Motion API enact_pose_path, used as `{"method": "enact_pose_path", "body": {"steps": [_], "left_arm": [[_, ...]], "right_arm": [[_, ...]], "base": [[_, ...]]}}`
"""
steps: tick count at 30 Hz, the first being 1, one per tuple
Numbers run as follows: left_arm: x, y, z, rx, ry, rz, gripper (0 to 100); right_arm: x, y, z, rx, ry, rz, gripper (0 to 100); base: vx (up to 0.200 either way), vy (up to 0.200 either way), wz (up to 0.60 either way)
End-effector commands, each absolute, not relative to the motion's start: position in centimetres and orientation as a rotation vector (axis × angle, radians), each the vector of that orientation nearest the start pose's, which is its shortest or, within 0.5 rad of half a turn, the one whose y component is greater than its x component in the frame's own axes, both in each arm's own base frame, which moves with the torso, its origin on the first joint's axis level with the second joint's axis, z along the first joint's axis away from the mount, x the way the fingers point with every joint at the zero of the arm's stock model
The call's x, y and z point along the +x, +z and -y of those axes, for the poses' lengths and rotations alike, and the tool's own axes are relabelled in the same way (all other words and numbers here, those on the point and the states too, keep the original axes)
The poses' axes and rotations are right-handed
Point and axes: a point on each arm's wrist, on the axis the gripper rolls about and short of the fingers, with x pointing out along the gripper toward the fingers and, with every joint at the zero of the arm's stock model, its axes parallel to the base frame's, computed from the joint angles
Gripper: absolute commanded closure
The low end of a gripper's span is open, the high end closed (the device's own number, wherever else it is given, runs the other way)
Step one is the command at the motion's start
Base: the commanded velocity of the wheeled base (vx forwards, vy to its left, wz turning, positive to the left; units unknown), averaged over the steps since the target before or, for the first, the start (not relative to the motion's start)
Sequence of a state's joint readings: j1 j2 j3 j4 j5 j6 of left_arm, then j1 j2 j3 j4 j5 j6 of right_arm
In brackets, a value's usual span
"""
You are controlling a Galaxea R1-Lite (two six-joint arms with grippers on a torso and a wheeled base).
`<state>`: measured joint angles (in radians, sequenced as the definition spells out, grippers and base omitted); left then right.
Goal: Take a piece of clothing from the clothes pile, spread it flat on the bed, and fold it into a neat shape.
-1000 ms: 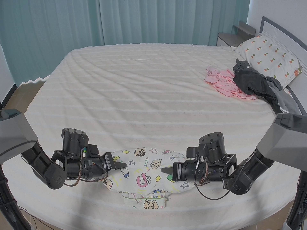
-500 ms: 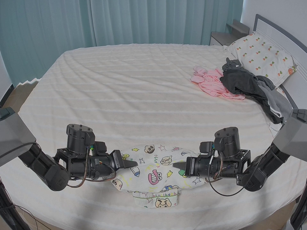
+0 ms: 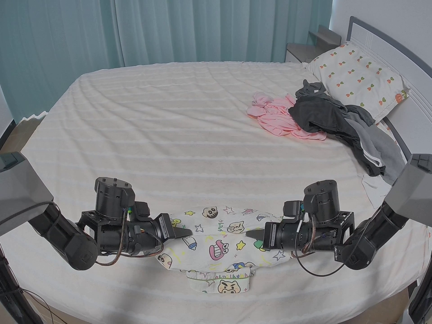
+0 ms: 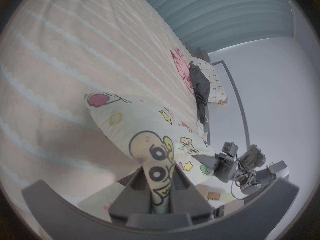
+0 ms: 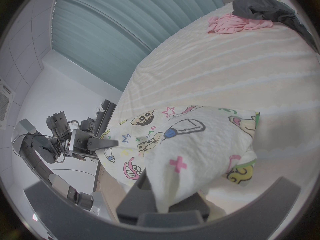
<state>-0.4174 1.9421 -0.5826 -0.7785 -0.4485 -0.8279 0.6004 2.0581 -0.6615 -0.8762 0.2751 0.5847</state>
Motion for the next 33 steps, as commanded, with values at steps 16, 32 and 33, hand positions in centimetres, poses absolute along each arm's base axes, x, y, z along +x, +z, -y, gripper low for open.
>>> {"method": "enact_pose_path", "body": {"steps": [16,32,33], "left_arm": [[27.3,2.3,12.2,-0.681,-0.348,-0.985,100],[26.1,1.4,9.6,-0.597,-0.281,-0.995,100],[26.0,1.3,9.4,-0.591,-0.277,-0.997,100]], "right_arm": [[27.1,-1.6,-20.4,0.384,0.644,-0.875,100],[25.8,-1.9,-20.5,0.379,0.681,-0.847,100],[25.7,-1.9,-20.6,0.379,0.683,-0.846,100]], "base": [[0.000,-0.050,0.00],[0.000,0.000,0.00],[0.000,0.000,0.00]]}}
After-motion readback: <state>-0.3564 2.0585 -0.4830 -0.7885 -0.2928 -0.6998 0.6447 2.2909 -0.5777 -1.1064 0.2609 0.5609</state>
